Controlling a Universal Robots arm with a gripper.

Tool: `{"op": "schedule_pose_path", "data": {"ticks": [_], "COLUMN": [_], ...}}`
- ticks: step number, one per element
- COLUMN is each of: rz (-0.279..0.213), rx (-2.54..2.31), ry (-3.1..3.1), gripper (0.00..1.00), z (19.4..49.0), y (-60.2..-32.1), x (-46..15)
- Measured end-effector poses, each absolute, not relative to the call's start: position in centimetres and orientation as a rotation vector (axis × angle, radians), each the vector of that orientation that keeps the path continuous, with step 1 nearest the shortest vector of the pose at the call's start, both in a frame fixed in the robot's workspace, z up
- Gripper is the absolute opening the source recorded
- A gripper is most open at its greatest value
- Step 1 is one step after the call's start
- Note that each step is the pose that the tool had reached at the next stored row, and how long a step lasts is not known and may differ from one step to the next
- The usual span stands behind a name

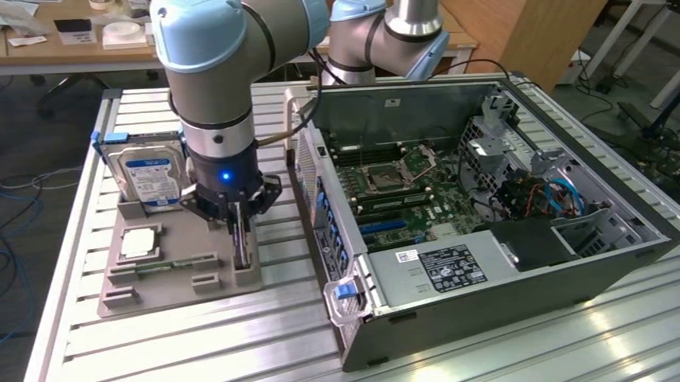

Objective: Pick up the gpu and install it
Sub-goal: 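Pick up the gpu and move the gpu toward the slot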

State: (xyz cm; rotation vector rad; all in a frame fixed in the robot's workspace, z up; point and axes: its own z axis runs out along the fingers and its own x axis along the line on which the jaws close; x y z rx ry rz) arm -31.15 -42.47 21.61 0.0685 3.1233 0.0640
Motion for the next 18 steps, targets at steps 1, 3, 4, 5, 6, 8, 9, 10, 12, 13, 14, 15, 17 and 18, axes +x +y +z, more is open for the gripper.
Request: {"op": "schedule_pose_path", "data": {"ticks": [1, 3, 4, 5, 6, 8, 9, 10, 12, 13, 14, 15, 17, 18], "rz": [0.064, 0.064, 0.064, 0.064, 0.064, 0.064, 0.064, 0.064, 0.064, 0.064, 0.064, 0.064, 0.064, 0.064], "rx": [0.069, 0.069, 0.069, 0.069, 0.069, 0.069, 0.069, 0.069, 0.069, 0.069, 0.069, 0.068, 0.069, 0.069], "ry": [3.123, 3.123, 3.123, 3.123, 3.123, 3.123, 3.123, 3.123, 3.123, 3.123, 3.123, 3.123, 3.123, 3.123], "gripper": [0.28, 0.28, 0.28, 0.28, 0.28, 0.28, 0.28, 0.28, 0.28, 0.28, 0.28, 0.28, 0.28, 0.28], "z": [21.7, 21.9, 22.1, 22.2, 22.4, 22.7, 22.8, 22.9, 23.2, 23.3, 23.5, 23.6, 23.9, 24.0], "y": [-42.5, -42.5, -42.5, -42.5, -42.5, -42.5, -42.5, -42.5, -42.5, -42.5, -42.5, -42.5, -42.5, -42.5], "x": [-31.2, -31.2, -31.2, -31.2, -31.2, -31.2, -31.2, -31.2, -31.2, -31.2, -31.2, -31.2, -31.2, -31.2]}}
